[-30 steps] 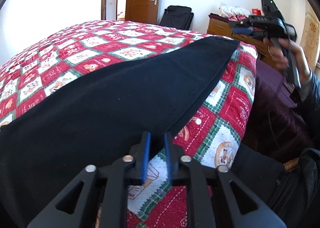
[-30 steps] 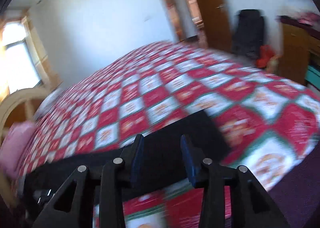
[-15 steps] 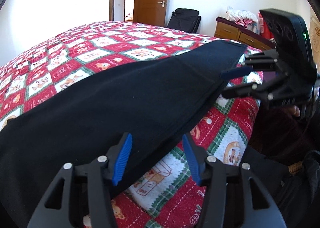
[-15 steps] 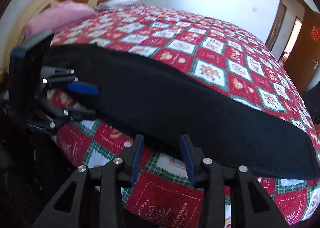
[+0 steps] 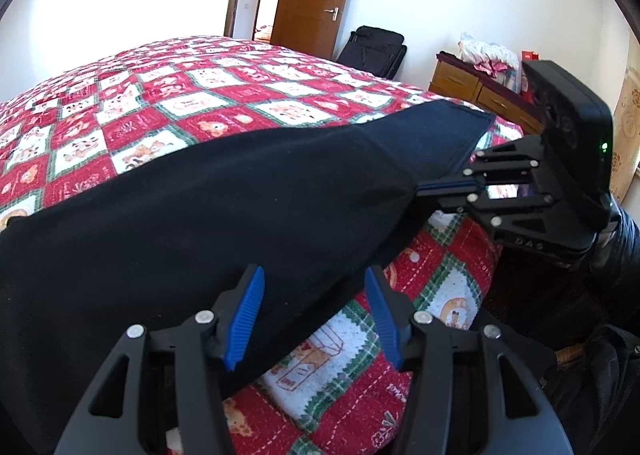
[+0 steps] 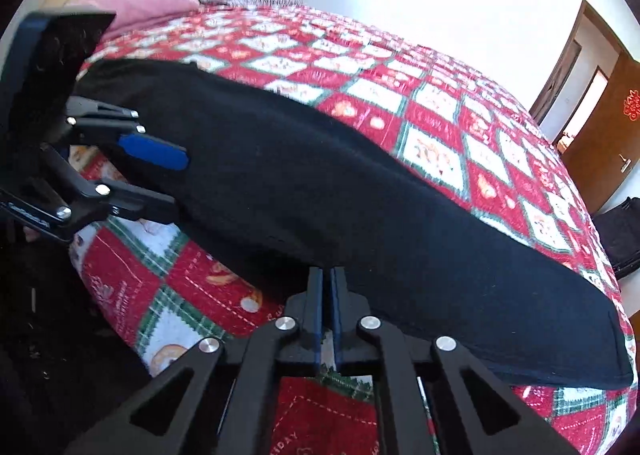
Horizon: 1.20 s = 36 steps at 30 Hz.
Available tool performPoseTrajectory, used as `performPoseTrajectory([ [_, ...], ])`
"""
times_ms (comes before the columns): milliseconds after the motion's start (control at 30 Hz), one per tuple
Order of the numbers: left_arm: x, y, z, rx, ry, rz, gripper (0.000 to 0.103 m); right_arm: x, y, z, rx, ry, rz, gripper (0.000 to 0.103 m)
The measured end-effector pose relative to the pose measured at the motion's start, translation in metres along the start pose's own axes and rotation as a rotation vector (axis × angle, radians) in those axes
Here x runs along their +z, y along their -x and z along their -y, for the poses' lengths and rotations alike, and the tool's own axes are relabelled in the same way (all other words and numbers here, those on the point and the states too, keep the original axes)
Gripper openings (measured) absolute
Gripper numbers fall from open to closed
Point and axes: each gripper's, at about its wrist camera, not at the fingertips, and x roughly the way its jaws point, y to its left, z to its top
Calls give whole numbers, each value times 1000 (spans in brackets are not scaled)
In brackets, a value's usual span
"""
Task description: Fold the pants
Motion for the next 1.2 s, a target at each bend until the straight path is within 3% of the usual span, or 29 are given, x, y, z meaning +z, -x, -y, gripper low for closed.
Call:
performPoseTrajectory([
  [167,2,8,2,-28,-1,17,55,-6,6,-5,14,9,-18,1],
  [300,-4,-6,5,-43,-15,-38,55,-13,-9,-3,4,4,-45,2],
  [467,-8,-5,8,-60,-22,-50,61,-12,-2,5,78,-36,-53,3],
  [600,-10,-5,9,-66,-21,-51,63,-1,4,8,136,-95,-7,3],
  [700,-11,-5,11,-70,-21,-54,65,14,-4,1,172,-122,26,3],
  [800,-11,-3,12,-63,-25,-52,65,19,-24,-10,172,-121,-8,3],
  [1000,-7,19,-3,20,3,9,65,10,-31,-15,187,-129,-53,3],
  [1100,-3,35,-26,89,61,69,71,15,-27,-15,182,-142,-30,4],
  [1200,-7,38,-50,127,122,69,72,21,-27,-19,190,-143,-3,4],
])
